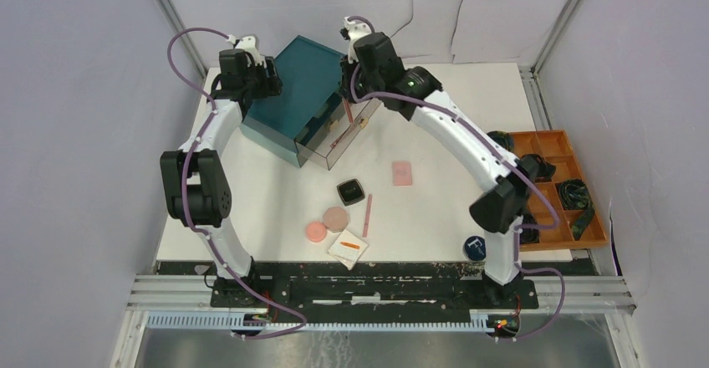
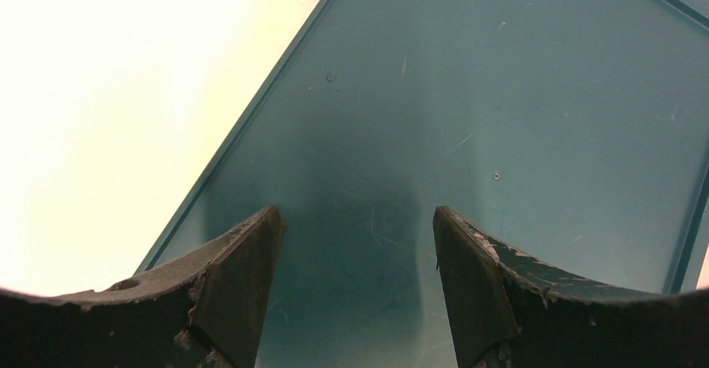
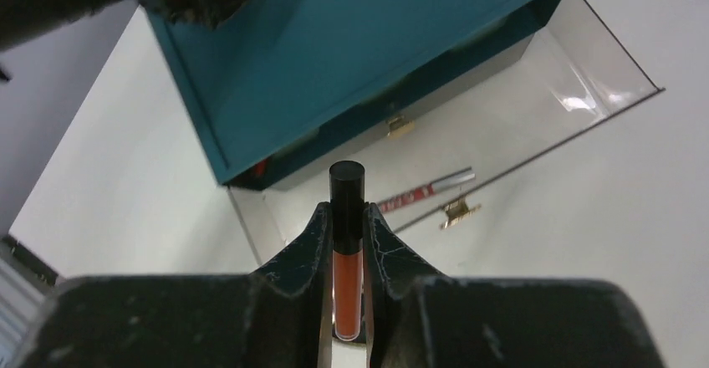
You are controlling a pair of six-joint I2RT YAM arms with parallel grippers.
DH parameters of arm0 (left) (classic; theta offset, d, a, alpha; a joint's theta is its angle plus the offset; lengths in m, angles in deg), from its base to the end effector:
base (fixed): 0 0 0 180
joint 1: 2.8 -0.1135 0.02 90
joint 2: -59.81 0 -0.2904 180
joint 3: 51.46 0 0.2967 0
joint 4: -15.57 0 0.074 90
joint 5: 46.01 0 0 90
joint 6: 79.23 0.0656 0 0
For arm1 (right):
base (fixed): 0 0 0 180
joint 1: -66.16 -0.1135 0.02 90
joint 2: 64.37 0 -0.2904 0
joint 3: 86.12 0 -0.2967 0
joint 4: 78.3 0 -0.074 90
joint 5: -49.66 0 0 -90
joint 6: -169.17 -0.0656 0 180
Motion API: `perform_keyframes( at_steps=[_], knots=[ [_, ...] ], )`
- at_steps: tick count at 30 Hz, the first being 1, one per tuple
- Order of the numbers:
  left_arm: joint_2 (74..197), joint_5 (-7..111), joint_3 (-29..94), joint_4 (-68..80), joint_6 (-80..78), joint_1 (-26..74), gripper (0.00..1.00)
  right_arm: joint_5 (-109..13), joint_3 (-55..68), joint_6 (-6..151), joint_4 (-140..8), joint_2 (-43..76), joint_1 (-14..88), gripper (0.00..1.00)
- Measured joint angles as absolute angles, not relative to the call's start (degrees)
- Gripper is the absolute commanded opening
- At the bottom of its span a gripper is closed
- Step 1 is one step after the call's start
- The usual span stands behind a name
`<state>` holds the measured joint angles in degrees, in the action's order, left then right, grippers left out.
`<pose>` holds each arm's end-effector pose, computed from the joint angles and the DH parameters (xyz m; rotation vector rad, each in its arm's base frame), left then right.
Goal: Organize the makeup
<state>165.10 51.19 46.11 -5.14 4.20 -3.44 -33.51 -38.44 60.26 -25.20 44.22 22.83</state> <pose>0.5130 -0.0025 0.2875 -0.0526 2.0677 -0.1936 0.3730 0.3412 0.4399 -0.3766 2.0908 0.5331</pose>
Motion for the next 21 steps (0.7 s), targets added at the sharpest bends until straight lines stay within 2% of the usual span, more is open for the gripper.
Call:
perform_keyframes(
  at_steps=[6, 7, 10, 11, 14, 17, 21],
  knots=[
    [165.1, 51.3, 46.1, -5.1, 4.2, -3.4, 0.75, -37.9, -46.6, 56.5, -27.6, 58.9, 27.5, 0.11],
    [165.1, 51.4, 46.1, -5.2, 4.2, -3.5, 0.75, -38.1, -46.6, 55.9, -27.7, 60.4, 27.9, 0.17],
    [165.1, 51.5, 46.1, -5.1, 4.2, -3.6, 0.75, -38.9, -45.9, 54.0, -29.9, 63.3, 28.6, 0.41],
    [165.1, 51.6, 46.1, -5.1, 4.2, -3.6, 0.75, -38.9, -45.4, 53.6, -30.7, 63.4, 28.6, 0.44],
    [165.1, 51.6, 46.1, -5.1, 4.2, -3.6, 0.75, -38.9, -45.2, 52.6, -33.3, 63.4, 28.4, 0.64],
    [165.1, 51.6, 46.1, -5.1, 4.2, -3.6, 0.75, -38.8, -44.2, 52.9, -35.6, 63.0, 28.3, 0.68],
    [165.1, 51.6, 46.1, -5.1, 4.2, -3.6, 0.75, -38.3, -38.5, 53.7, -37.1, 60.0, 28.2, 0.68]
  ],
)
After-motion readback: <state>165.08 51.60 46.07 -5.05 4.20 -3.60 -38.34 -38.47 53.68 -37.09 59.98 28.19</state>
